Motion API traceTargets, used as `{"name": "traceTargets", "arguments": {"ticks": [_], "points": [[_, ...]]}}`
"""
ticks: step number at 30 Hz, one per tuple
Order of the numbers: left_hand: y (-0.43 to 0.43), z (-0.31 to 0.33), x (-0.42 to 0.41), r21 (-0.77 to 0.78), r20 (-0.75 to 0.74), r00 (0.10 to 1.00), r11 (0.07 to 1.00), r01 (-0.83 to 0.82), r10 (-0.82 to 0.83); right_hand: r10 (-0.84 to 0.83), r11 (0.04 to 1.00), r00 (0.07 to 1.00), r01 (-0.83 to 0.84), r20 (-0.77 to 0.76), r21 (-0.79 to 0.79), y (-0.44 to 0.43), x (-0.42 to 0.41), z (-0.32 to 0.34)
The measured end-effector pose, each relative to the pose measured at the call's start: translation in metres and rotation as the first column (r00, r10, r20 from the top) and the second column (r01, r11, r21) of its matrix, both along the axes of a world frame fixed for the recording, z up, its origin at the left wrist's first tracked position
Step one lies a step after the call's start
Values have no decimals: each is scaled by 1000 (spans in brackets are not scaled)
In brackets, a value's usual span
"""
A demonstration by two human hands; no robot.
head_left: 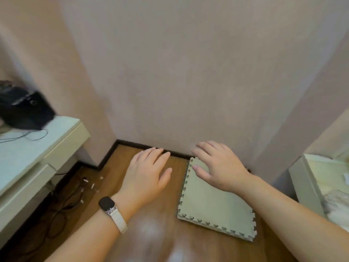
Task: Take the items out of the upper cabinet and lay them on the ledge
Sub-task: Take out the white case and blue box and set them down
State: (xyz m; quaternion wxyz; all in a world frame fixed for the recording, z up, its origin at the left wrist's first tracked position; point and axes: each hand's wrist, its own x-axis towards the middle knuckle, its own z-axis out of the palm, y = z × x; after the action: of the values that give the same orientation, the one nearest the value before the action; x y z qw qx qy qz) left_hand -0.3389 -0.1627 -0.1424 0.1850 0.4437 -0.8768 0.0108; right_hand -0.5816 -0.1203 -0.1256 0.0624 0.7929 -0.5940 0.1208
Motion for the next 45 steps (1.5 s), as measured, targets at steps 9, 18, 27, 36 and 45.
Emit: {"name": "traceTargets", "arguments": {"ticks": [9,18,27,36,45], "points": [[-11,13,141,-27,-57,933,933,-358,356,324,945,946,-325,-33,-39,-84,142,16],[-52,25,206,-64,-16,837,835,-547,547,537,839,843,-538,-41,-78,-184,220,19],[-162,49,221,-109,76,729,733,-672,680,647,755,762,-644,-15,-124,-327,251,41],[-237,77,231,-186,64,651,650,-737,757,732,668,681,-715,13,-207,-434,275,73],[-287,96,276,-221,60,592,589,-777,804,764,632,646,-748,-2,-202,-492,331,97]]}}
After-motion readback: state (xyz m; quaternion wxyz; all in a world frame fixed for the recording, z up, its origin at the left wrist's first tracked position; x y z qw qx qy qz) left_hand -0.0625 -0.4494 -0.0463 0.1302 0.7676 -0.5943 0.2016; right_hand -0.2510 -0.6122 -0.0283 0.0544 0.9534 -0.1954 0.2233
